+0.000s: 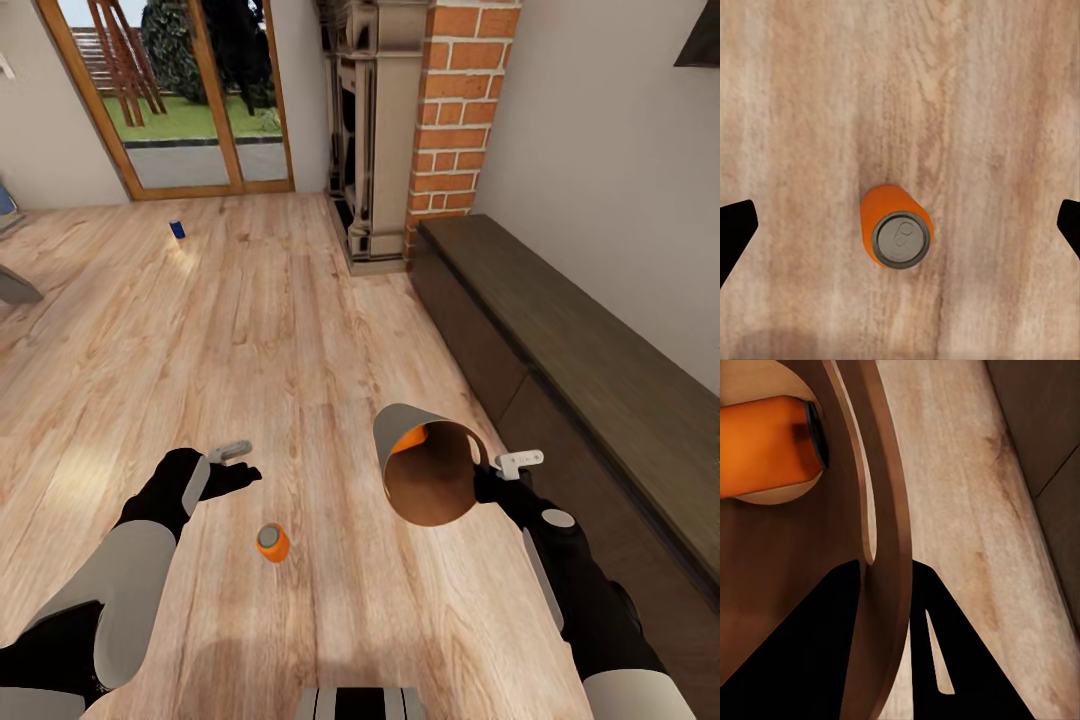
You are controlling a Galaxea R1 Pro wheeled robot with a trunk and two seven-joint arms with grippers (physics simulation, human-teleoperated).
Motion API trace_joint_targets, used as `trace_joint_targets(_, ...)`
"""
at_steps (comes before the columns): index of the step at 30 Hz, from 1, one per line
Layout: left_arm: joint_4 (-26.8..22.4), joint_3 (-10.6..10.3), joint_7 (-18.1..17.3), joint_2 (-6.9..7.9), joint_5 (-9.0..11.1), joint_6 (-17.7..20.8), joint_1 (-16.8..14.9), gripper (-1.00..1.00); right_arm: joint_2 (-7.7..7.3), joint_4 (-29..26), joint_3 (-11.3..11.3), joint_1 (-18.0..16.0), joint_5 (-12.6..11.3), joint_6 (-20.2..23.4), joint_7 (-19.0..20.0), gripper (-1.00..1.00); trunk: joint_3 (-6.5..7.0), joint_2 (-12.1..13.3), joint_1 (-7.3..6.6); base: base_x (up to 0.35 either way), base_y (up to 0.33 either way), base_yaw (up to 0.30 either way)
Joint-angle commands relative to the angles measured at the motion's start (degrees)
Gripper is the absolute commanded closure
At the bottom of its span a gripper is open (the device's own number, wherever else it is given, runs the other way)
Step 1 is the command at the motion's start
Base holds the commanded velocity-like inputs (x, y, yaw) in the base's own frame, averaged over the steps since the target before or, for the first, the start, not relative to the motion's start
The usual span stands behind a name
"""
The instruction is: Put the three can of soda from the living room inside the tash can in the kitchen.
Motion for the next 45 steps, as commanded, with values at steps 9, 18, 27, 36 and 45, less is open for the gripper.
trace_joint_targets(9,-0.03,-0.07,0.01,-0.28,0.04,-0.09,0.00,-1.00,-0.34,-0.54,-0.17,-0.30,-0.52,0.01,0.32,1.00,-0.95,-1.21,0.65,-0.002,0.000,0.000)
trace_joint_targets(18,-0.07,-0.08,0.03,-0.85,-0.15,-0.17,0.00,-1.00,-0.56,-0.89,-0.51,-1.83,-0.58,0.04,0.40,1.00,-3.34,-4.82,2.63,0.000,0.000,0.000)
trace_joint_targets(27,-0.02,-0.08,0.00,-0.88,-0.16,-0.27,0.00,-1.00,-0.06,-0.93,-0.17,-1.95,-0.53,0.04,0.41,1.00,-5.80,-7.98,4.39,0.000,0.000,0.000)
trace_joint_targets(36,-0.01,-0.08,0.00,-1.01,-0.18,-0.28,0.00,-1.00,0.01,-0.99,0.01,-1.96,-0.50,0.04,0.41,1.00,-7.27,-8.02,4.46,0.000,0.000,0.000)
trace_joint_targets(45,-0.03,-0.08,0.00,-1.27,-0.07,-0.32,0.03,-1.00,0.03,-0.99,0.18,-1.96,-0.49,0.05,0.38,1.00,-8.06,-8.02,4.46,0.000,0.000,0.000)
